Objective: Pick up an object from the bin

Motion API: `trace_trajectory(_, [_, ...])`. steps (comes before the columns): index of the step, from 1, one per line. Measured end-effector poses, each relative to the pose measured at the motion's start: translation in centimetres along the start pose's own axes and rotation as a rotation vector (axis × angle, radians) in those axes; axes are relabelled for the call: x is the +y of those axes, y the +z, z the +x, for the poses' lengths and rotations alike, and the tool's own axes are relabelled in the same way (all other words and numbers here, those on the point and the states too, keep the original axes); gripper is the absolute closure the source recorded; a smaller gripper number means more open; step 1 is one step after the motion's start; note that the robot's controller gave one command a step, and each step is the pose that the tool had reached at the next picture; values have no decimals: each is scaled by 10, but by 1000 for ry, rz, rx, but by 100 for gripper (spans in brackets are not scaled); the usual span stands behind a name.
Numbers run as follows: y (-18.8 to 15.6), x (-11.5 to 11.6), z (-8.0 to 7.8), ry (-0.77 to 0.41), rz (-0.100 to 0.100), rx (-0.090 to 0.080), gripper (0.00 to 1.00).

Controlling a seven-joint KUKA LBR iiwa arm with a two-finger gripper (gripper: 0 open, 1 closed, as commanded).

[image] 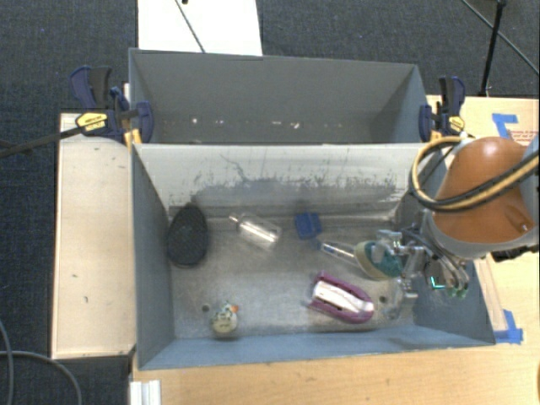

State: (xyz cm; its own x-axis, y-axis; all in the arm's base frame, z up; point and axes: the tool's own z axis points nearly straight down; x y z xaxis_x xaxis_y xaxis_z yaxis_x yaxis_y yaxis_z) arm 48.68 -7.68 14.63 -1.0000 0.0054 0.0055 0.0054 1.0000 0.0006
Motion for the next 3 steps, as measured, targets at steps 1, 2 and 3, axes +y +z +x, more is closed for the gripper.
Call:
trace_trajectory(1, [78,-48,-63,58,2,-12,0])
trace_trajectory(2, [75,-46,-62,51,2,-12,100])
trace_trajectory(3, [-82,-33,-54,23,3,-16,100])
